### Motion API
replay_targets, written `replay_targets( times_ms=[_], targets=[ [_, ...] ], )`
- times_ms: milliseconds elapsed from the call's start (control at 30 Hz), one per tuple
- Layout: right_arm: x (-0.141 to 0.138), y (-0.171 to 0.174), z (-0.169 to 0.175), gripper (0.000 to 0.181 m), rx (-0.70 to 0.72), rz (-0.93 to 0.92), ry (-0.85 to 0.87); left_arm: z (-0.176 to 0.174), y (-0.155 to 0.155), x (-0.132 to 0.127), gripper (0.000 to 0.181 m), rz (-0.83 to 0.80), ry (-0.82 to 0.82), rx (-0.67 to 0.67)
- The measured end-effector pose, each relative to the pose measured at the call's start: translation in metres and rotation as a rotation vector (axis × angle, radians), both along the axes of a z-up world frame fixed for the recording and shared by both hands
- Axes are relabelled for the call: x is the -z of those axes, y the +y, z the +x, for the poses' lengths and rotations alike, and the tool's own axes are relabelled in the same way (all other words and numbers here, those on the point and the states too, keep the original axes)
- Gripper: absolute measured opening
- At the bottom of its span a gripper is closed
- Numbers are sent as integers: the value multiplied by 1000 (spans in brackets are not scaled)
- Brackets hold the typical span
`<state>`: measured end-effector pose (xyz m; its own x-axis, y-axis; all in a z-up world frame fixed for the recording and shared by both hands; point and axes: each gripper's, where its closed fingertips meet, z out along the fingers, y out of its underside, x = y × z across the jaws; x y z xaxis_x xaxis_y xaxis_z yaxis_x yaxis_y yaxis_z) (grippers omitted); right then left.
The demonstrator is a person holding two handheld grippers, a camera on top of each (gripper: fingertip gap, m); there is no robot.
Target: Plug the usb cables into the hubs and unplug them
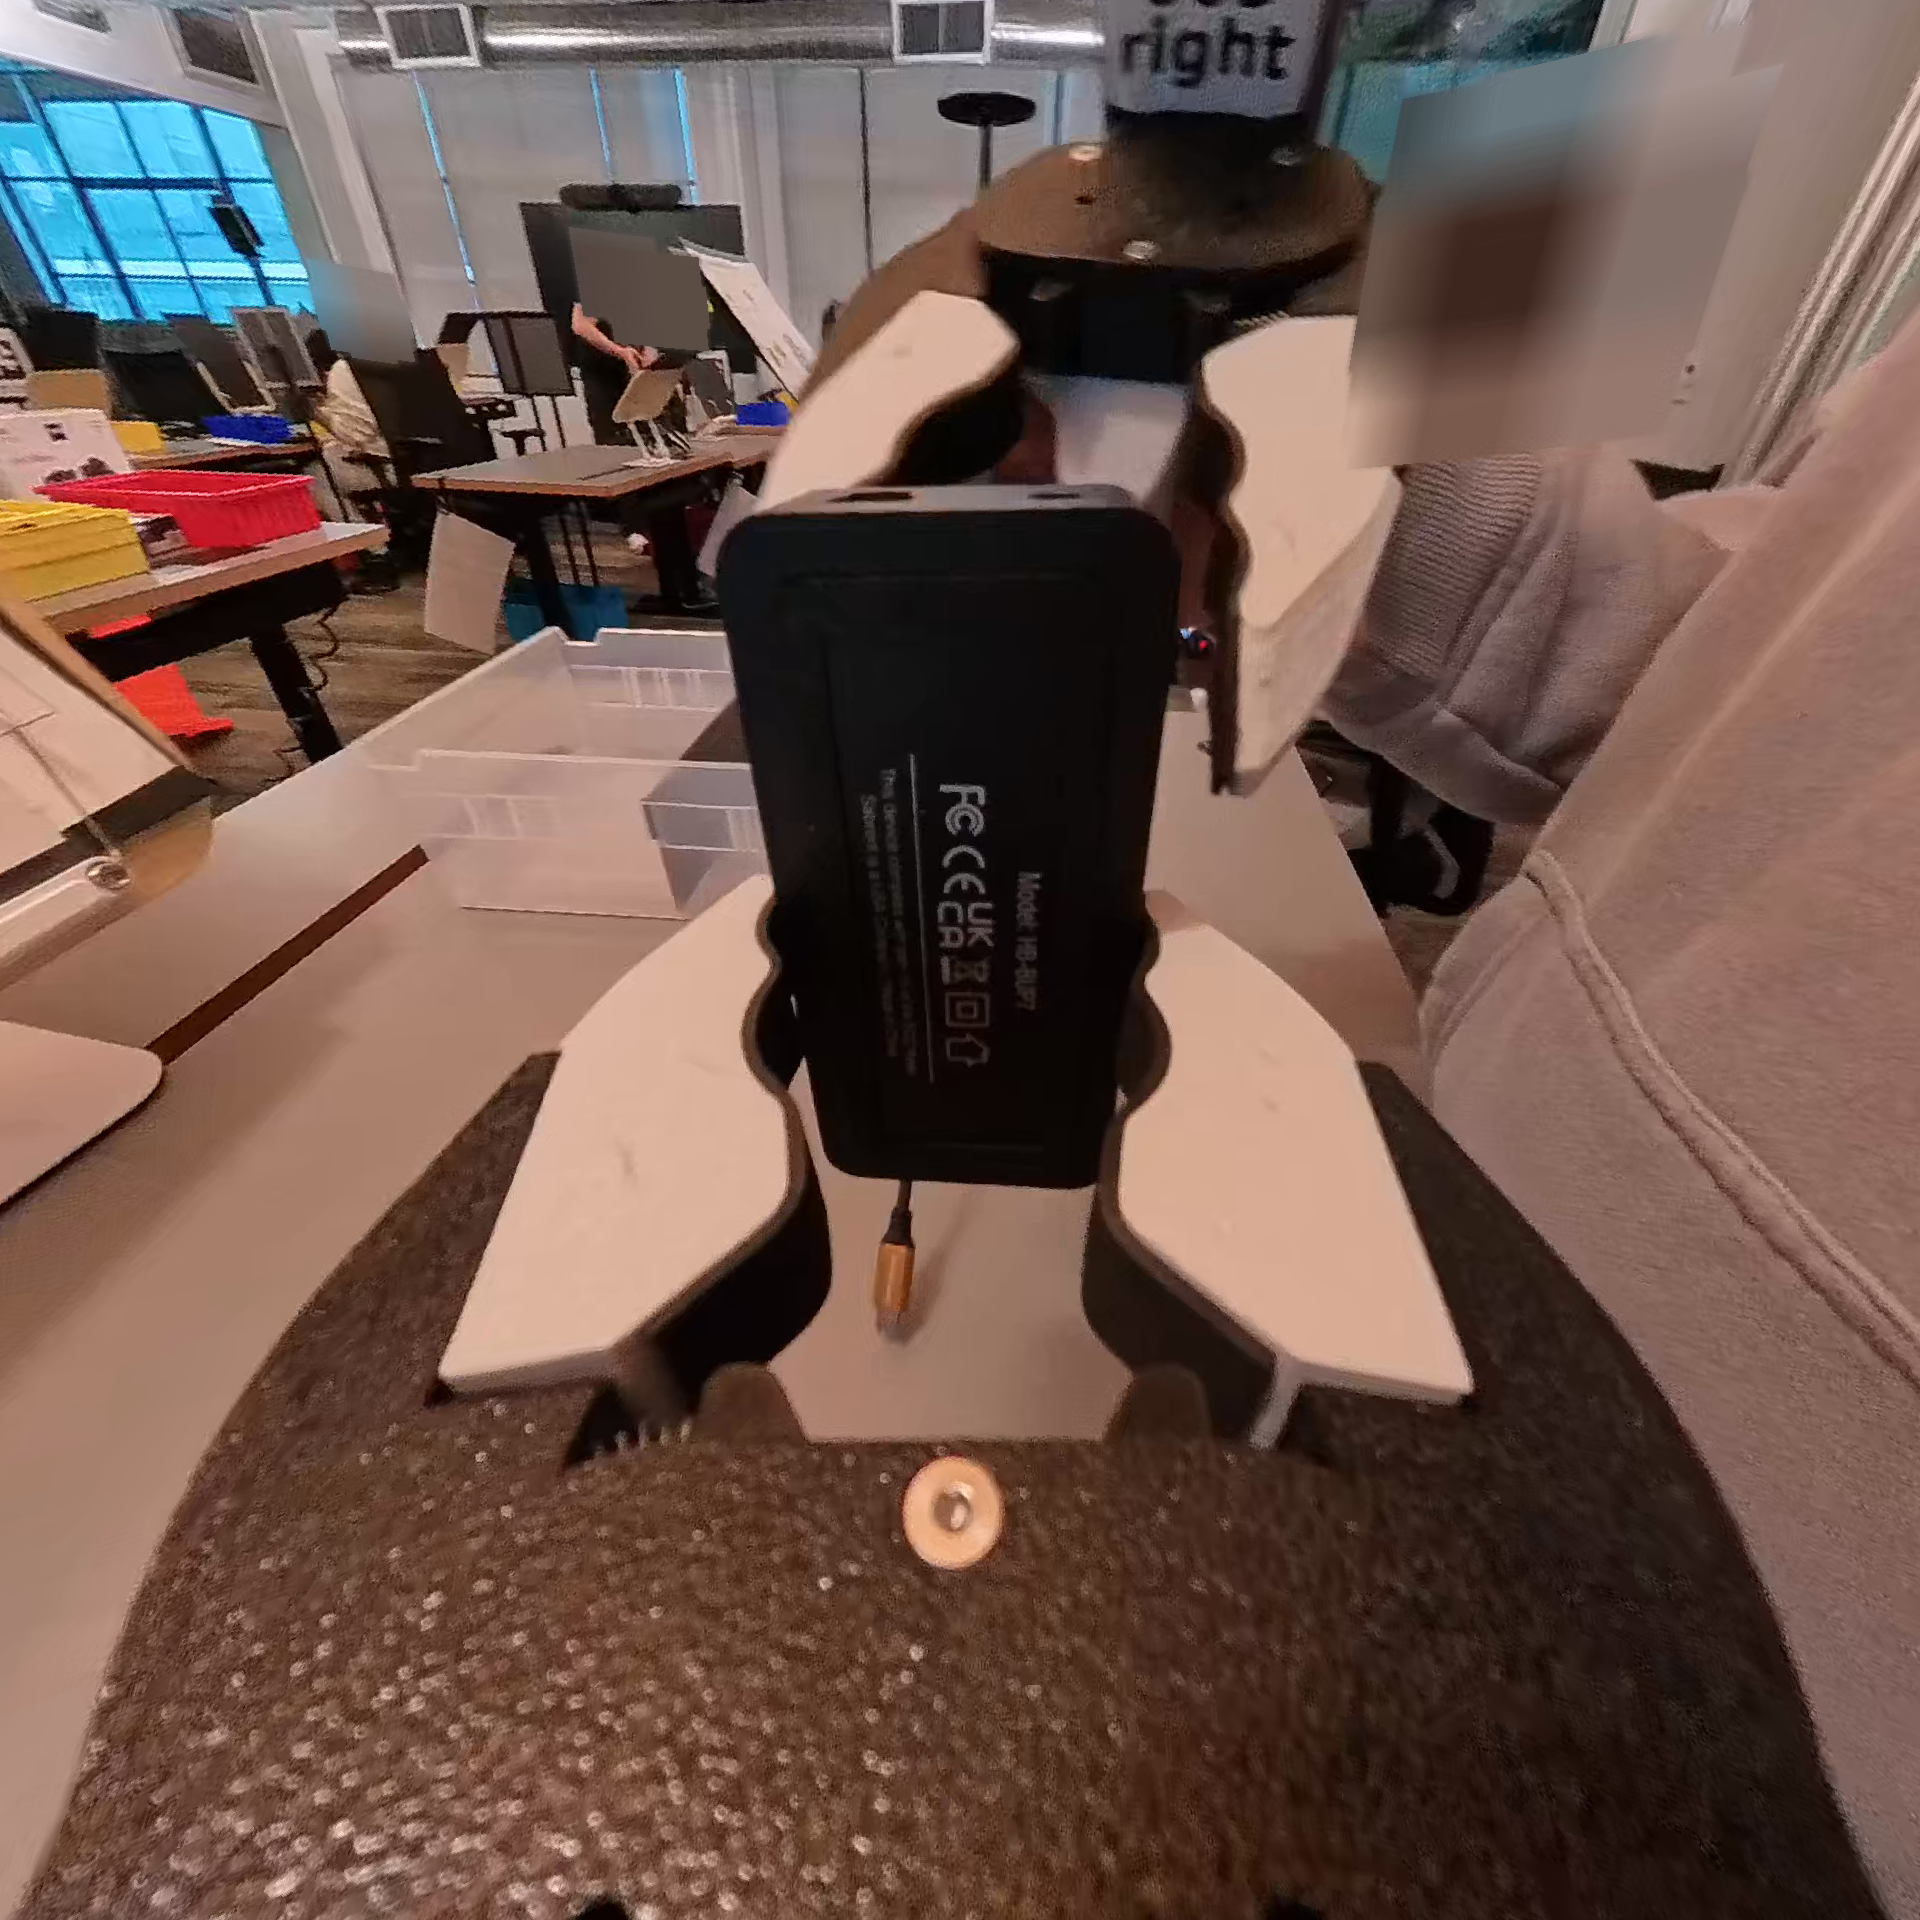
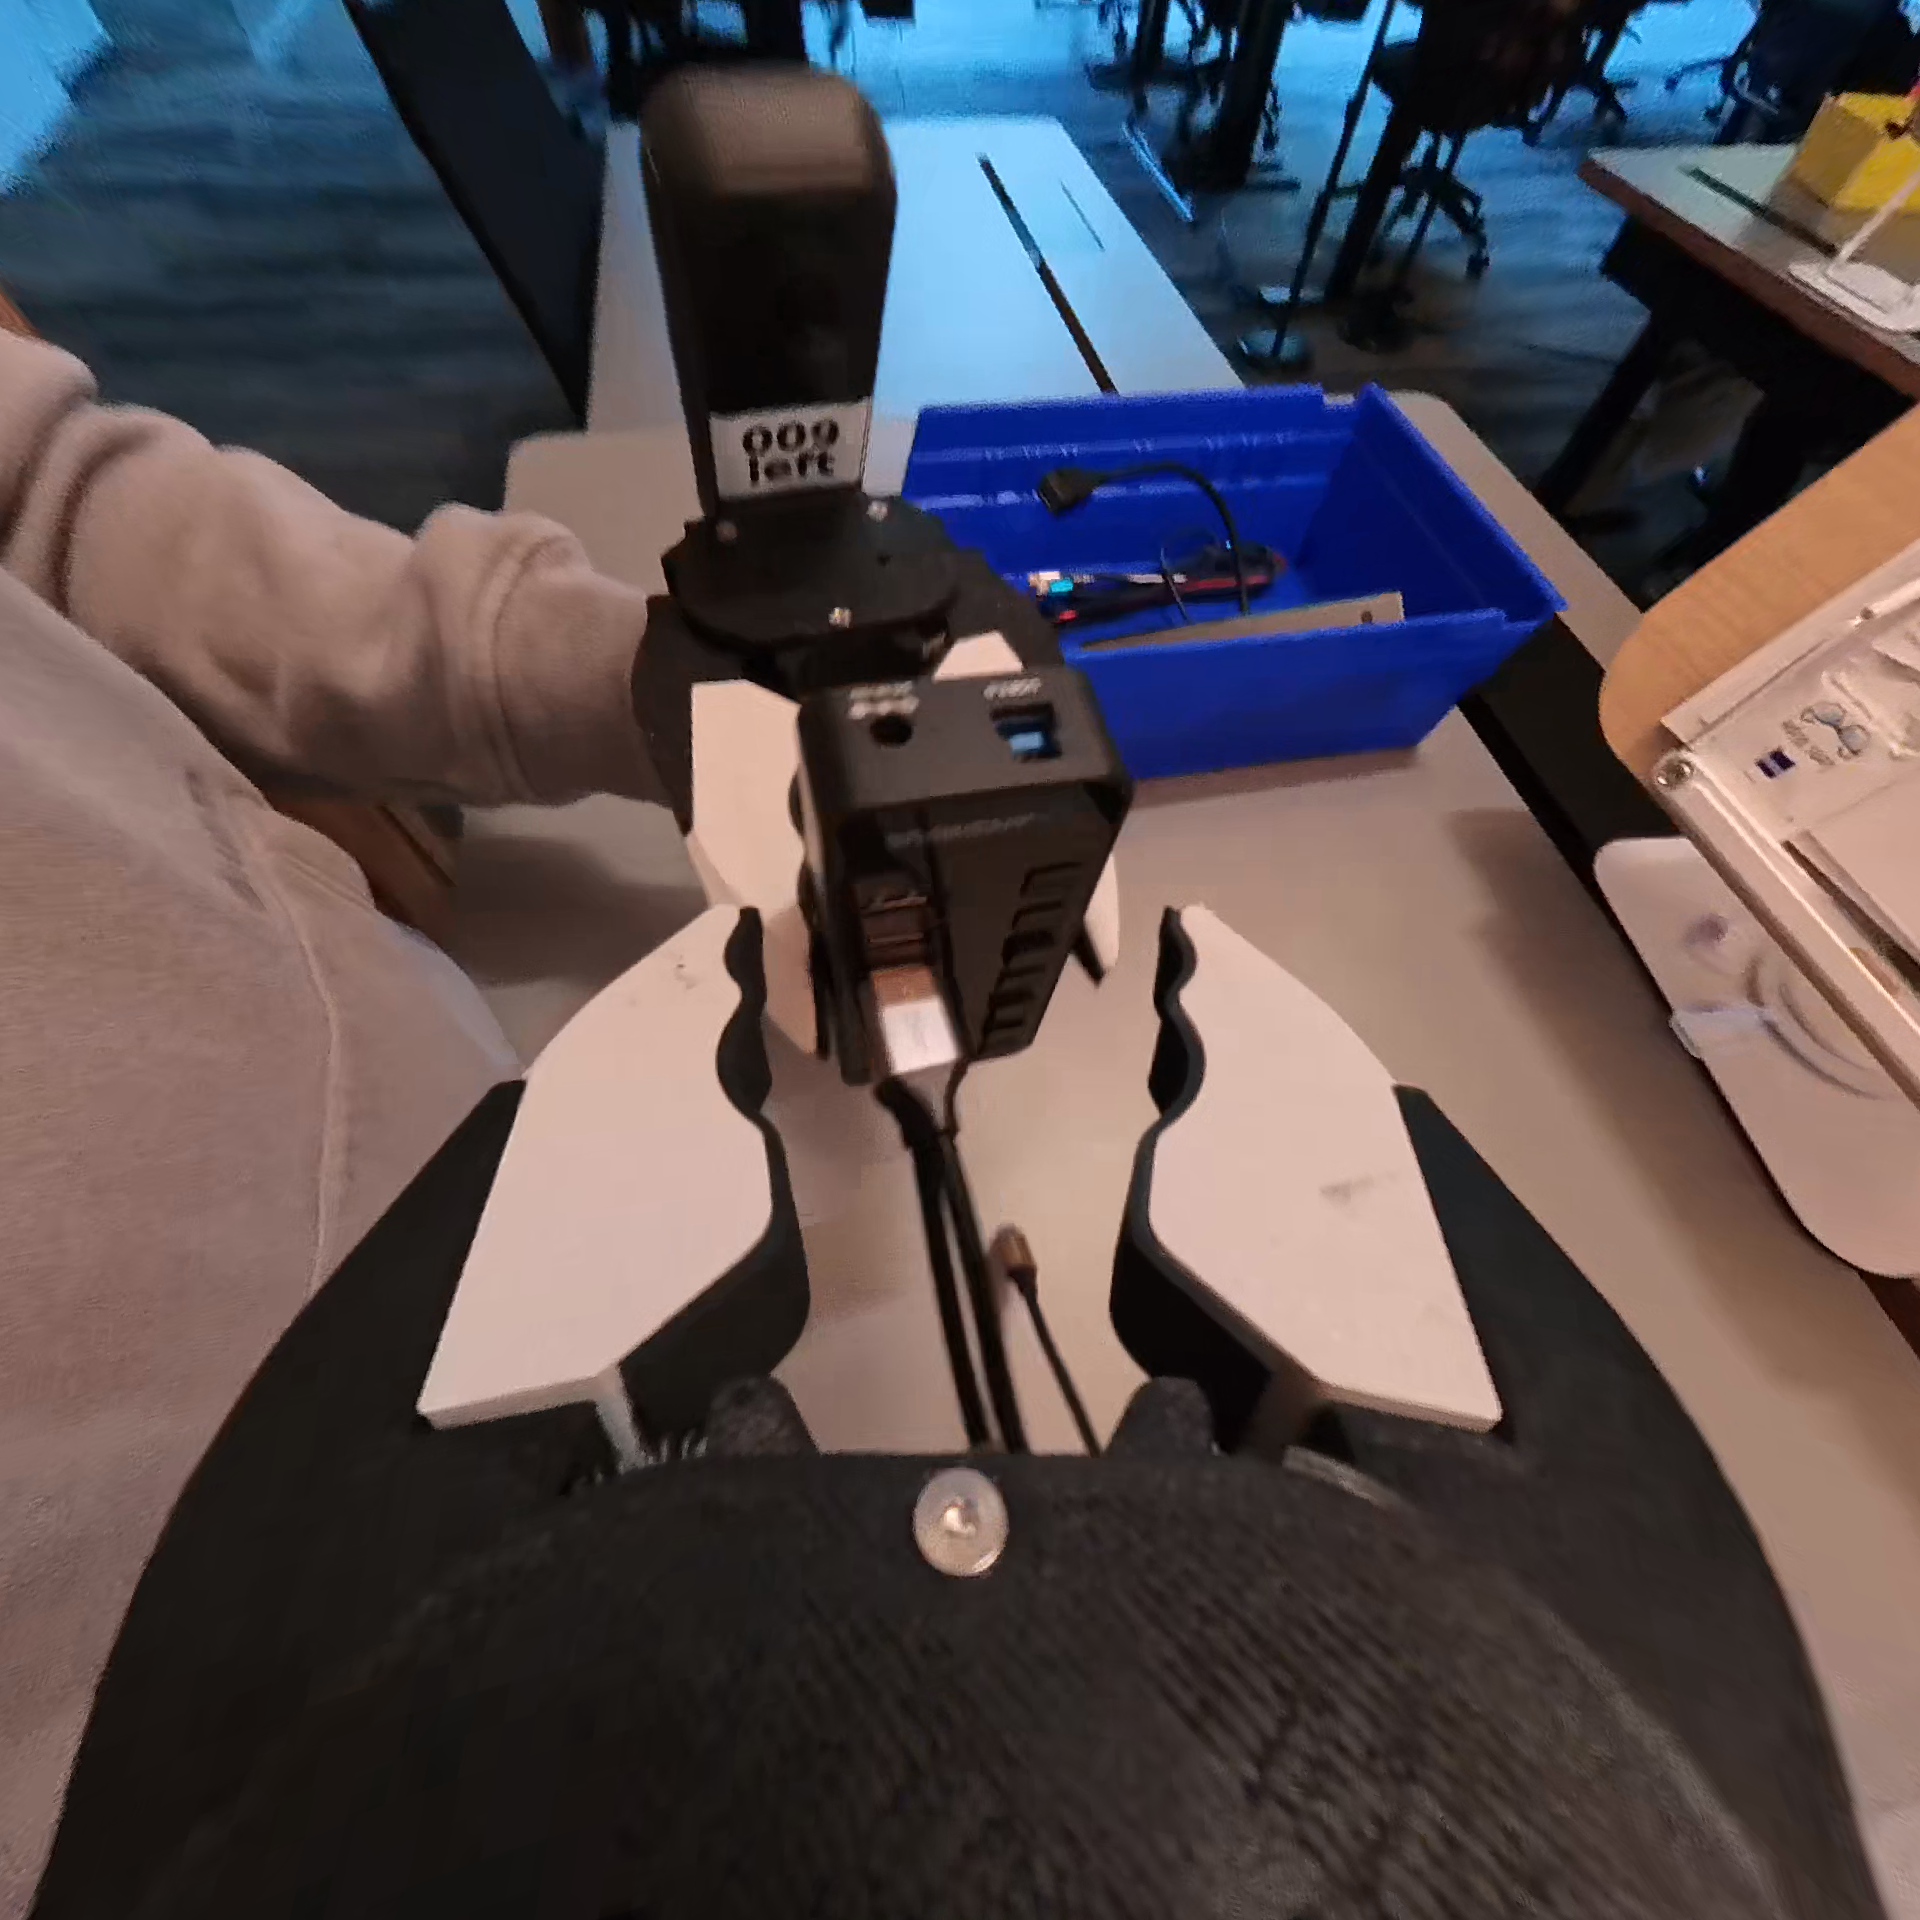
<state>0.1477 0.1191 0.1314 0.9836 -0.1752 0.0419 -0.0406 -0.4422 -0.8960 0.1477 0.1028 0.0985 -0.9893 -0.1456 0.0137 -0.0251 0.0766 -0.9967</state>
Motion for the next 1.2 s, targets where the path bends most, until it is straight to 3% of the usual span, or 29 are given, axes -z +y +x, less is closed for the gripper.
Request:
replay_targets(
  times_ms=[33,200,333,400,533,633,867,1200],
  targets=[
    [-1,2,1,74,-1,29,5,-3,-2,2,59,17,-8,11],
    [1,12,-7,59,-80,78,2,-7,-8,8,58,100,-24,26],
    [-10,9,-7,58,-83,182,47,-10,-10,-2,60,101,13,20],
    [-14,8,-4,58,-64,214,32,-11,-14,-5,72,110,37,16],
    [-14,7,-7,58,-87,233,71,-10,-19,-5,68,131,-2,16],
    [-10,7,-9,59,-87,208,75,-12,-25,-7,77,141,1,21],
    [3,9,-12,58,-101,113,57,-10,-33,15,72,254,20,14],
    [15,9,-9,58,-86,29,31,-5,-31,29,71,289,17,7]
  ],
)
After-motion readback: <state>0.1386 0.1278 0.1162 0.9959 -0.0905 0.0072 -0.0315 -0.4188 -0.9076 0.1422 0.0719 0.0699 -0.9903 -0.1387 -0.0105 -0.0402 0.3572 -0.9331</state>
